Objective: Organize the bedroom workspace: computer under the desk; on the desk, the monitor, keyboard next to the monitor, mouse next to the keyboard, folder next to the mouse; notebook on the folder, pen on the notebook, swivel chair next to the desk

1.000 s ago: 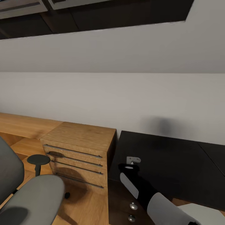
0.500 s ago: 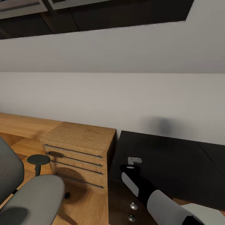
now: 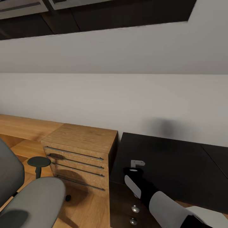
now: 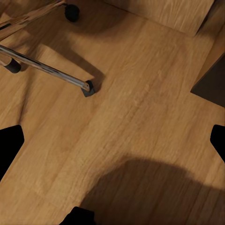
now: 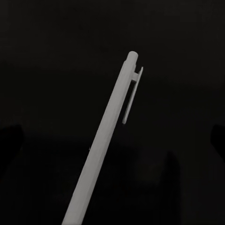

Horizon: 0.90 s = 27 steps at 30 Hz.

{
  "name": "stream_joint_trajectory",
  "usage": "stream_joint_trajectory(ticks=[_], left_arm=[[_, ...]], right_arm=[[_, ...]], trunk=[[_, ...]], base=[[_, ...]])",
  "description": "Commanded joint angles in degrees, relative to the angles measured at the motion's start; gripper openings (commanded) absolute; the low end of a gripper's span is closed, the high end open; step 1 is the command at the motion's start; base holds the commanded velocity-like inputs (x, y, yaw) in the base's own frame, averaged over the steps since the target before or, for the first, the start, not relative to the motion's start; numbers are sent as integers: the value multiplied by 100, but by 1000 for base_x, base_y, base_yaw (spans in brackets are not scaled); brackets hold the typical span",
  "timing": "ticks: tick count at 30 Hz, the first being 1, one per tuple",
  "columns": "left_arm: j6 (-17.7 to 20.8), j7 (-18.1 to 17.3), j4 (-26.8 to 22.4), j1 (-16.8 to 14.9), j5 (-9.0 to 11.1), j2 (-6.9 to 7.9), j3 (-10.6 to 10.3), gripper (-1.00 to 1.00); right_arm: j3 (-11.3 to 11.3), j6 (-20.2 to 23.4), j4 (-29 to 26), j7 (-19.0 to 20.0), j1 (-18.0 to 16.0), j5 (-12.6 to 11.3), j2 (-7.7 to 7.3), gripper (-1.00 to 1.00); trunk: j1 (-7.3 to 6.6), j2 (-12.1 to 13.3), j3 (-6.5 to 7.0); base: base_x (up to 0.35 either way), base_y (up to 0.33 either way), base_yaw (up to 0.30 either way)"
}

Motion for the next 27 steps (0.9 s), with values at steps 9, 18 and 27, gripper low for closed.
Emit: stream_joint_trajectory(ticks=[9, 18, 27], left_arm=[[-46, 44, 2, -6, 70, 9, -28, 100], [-47, 46, 2, -6, 71, 10, -24, 100], [-55, 60, -66, -6, 87, 4, -18, 100]], right_arm=[[33, -122, 189, 227, -55, -45, -11, 100], [3, -234, 359, 538, -72, -63, -11, 100], [-461, -232, 828, 733, -285, -85, -11, 100]], trunk=[[0, -4, -6], [0, -4, -6], [0, -4, -6]], base=[[0, 0, 0], [0, 0, 0], [0, 0, 0]])
